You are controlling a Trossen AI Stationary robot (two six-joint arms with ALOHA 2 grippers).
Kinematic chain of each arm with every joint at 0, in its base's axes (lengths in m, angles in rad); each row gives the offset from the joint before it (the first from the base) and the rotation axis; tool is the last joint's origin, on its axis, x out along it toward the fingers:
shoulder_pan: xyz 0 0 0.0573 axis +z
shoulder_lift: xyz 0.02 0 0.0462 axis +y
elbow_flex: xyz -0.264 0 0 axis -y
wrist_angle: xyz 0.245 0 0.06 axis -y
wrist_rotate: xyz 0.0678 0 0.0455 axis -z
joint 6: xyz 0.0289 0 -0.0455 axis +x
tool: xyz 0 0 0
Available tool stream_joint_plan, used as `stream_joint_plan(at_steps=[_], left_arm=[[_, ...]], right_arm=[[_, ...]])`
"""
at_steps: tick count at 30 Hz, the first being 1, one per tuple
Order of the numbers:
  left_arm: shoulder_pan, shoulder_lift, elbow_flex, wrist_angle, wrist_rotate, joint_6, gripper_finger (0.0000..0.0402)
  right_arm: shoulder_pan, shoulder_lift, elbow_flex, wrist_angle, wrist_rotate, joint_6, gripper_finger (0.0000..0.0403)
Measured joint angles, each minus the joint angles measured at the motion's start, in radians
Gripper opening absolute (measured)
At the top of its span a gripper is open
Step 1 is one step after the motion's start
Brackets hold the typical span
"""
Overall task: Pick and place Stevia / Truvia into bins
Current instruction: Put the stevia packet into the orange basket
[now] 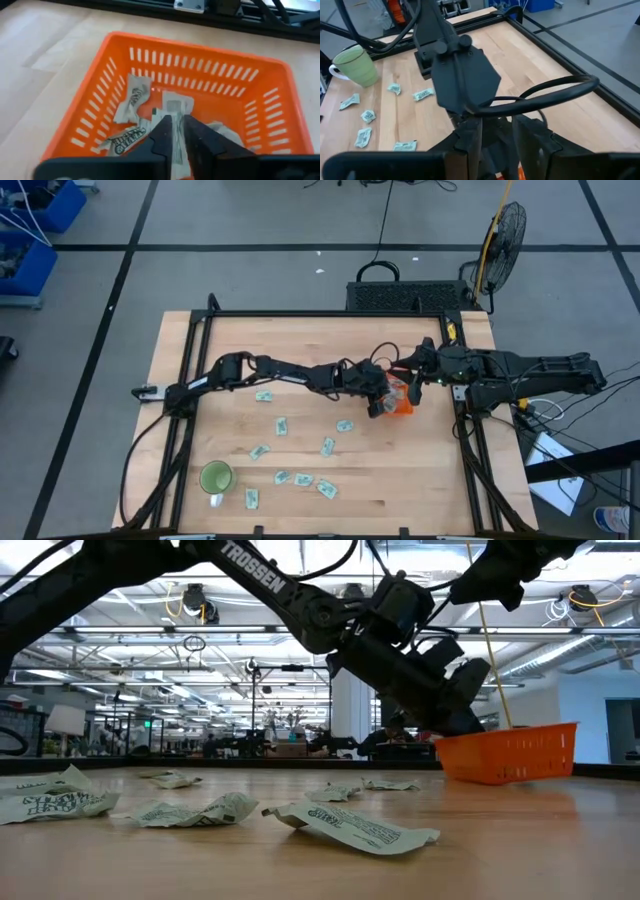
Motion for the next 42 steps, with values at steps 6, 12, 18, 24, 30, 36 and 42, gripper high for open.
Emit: stream_joint_plan(at_steps=[6, 12, 18, 24, 30, 36, 42], left_arm=[[0.003, -0.012, 0.000, 0.022, 0.001, 0.056, 0.0086], [0.001, -0.116, 0.000, -0.115, 0.001, 0.133, 0.0087], [-0.013, -0.285, 0.001, -0.559, 0.002, 0.264, 0.0088], [-0.025, -0.422, 0.001, -1.119, 0.001, 0.252, 0.0088], [-0.036, -0.450, -0.011, -1.485, -0.067, 0.119, 0.0088], [-0.063, -0.470, -0.149, -1.471, -0.089, 0.107, 0.0088], [-0.096, -0.514, -0.375, -1.367, -0.081, 0.112, 0.0088]], right_arm=[[0.000, 0.000, 0.000, 0.000, 0.000, 0.000, 0.0102], [0.000, 0.000, 0.000, 0.000, 0.000, 0.000, 0.0102], [0.000, 0.000, 0.000, -0.002, 0.000, -0.004, 0.0102], [0.001, 0.001, 0.000, 0.000, 0.000, -0.004, 0.0102], [0.000, 0.001, 0.000, 0.000, 0.000, -0.004, 0.0102], [0.000, 0.001, 0.000, 0.000, 0.000, 0.000, 0.0102], [0.000, 0.001, -0.020, 0.001, 0.000, 0.000, 0.0102]])
